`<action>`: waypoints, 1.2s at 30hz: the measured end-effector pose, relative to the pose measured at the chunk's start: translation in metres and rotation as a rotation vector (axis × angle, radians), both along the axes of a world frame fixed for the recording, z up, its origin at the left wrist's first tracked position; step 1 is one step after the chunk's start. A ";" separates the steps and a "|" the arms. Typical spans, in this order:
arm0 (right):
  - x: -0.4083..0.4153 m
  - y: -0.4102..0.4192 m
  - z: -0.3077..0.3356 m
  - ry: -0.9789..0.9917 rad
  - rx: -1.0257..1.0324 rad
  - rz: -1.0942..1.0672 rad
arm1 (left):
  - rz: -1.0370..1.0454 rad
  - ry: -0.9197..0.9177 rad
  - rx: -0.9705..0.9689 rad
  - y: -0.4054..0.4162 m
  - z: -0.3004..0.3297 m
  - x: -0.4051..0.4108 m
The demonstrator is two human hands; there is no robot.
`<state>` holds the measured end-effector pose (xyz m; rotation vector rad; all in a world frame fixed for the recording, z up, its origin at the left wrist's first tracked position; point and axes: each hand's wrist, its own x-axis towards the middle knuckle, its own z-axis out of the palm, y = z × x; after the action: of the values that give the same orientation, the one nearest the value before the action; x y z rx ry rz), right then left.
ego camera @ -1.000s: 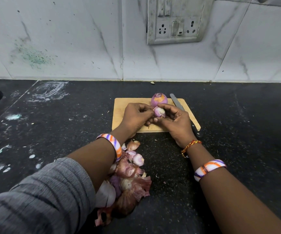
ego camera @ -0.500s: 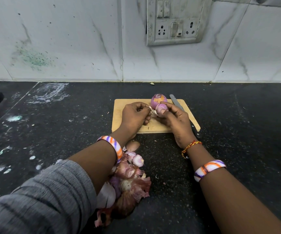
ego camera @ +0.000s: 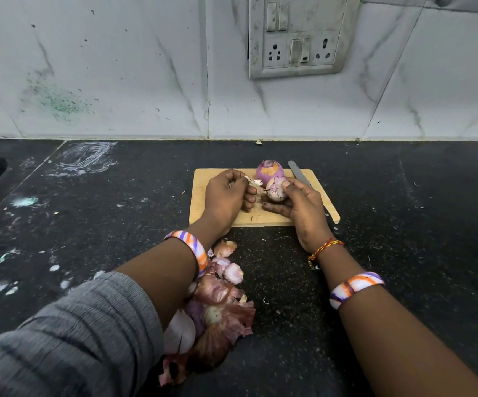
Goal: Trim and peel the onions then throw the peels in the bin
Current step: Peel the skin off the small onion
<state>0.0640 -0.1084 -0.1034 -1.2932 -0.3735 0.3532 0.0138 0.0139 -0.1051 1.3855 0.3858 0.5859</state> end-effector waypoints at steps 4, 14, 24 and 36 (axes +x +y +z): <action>-0.001 0.000 0.001 -0.002 0.014 0.009 | -0.038 -0.003 0.022 0.000 0.000 -0.001; 0.000 -0.001 -0.001 -0.116 0.028 0.005 | -0.157 0.111 0.297 -0.002 0.000 -0.001; 0.005 -0.001 -0.007 -0.187 0.014 0.005 | -0.099 0.110 0.396 -0.002 -0.003 0.000; 0.003 -0.002 -0.006 -0.303 -0.156 -0.018 | -0.074 0.112 0.250 -0.002 0.000 -0.001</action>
<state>0.0672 -0.1106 -0.1099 -1.5072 -0.5988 0.1721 0.0126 0.0120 -0.1051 1.6710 0.3578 0.5087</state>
